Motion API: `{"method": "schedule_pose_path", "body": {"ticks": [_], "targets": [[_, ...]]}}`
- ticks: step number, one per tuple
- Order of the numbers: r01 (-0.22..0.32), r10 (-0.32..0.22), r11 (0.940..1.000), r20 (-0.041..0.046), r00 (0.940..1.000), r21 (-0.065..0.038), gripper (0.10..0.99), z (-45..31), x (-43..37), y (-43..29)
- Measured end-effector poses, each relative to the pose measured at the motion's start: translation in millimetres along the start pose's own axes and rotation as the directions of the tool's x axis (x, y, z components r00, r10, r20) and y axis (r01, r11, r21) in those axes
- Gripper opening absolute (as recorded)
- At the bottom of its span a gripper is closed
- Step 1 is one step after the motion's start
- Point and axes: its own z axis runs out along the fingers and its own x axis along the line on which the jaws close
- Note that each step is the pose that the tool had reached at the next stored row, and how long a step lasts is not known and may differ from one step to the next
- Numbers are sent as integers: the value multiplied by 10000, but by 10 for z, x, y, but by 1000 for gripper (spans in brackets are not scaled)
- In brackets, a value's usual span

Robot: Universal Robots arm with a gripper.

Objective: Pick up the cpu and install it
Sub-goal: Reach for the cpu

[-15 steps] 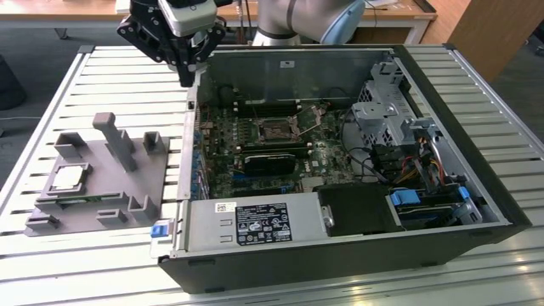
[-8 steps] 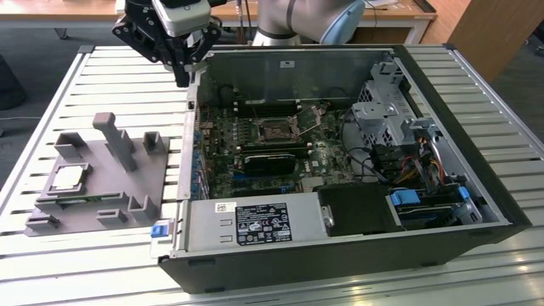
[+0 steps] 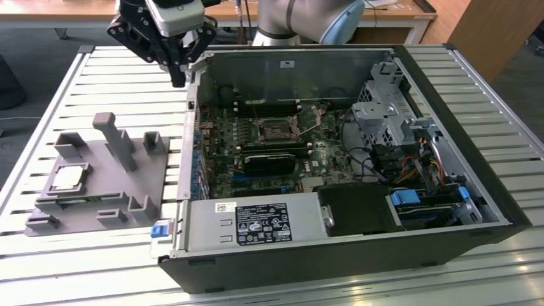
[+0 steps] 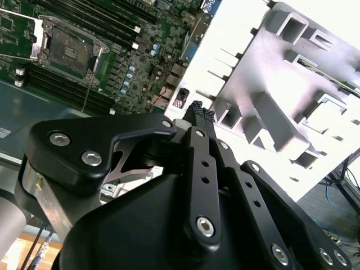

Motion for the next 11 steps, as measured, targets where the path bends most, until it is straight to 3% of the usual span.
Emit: {"method": "schedule_pose_path", "body": {"ticks": [11], "targets": [[0,0,10000,0,10000,0,106,-1,62,-4]]}}
